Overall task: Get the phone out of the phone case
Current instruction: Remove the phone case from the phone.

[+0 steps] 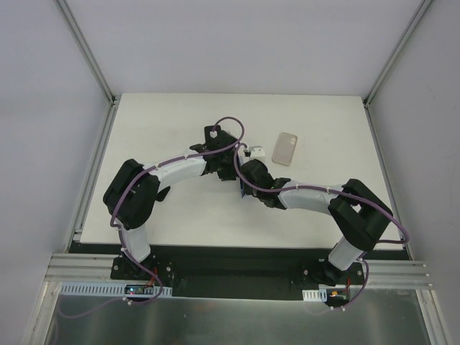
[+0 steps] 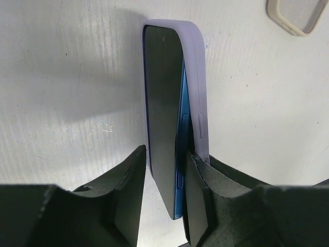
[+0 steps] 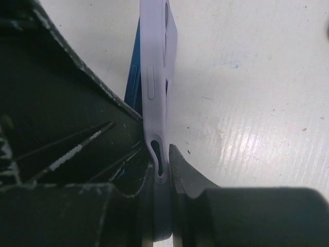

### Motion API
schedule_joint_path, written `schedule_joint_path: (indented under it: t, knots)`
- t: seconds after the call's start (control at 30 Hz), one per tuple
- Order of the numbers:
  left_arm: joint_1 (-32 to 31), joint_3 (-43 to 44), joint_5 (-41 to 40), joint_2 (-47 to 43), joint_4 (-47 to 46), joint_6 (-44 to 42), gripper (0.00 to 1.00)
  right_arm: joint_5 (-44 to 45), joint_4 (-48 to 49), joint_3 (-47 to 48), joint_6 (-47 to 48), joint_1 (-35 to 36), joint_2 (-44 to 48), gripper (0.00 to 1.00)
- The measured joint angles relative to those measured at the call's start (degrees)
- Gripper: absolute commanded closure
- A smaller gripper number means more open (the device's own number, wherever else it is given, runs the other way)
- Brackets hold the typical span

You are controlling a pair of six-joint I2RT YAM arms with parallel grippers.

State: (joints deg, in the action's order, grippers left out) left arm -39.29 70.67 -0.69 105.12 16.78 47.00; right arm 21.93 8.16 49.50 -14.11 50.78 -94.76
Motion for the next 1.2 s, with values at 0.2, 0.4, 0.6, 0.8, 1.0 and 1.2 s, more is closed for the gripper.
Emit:
schedule_joint_path:
  t: [0.2, 0.4, 0.6, 0.8, 1.0, 1.2]
  knots:
    - [0.0, 1.8, 0.1, 1.2, 1.5, -0.2, 0.78, 0.1, -0.2, 0.0, -1.6, -0.1, 0.0, 0.99]
    - [-0.2, 5.6, 0.5, 3.5, 4.9, -2.0, 0.83, 0.4, -0.7, 0.0, -4.2, -0.3, 0.0, 0.99]
    - [-1.1, 7.3, -2.6, 4.8, 7.0, -3.1, 0.84, 0.7, -0.7, 0.1, -3.7, -0.2, 0.0, 0.99]
    - [-1.2, 6.5, -3.5, 4.4, 6.4, -2.4, 1.0, 0.5, -0.7, 0.1, -3.5, -0.2, 0.0, 0.99]
    - [-1.2, 6.5, -3.4, 4.4, 6.4, -2.5, 1.0, 0.7, -0.5, 0.0, -3.6, -0.2, 0.0, 0.99]
    - [-1.7, 5.1, -3.3, 3.6, 3.9, -2.4, 1.0, 1.1, 1.5, -1.9, -3.4, -0.2, 1.0, 0.99]
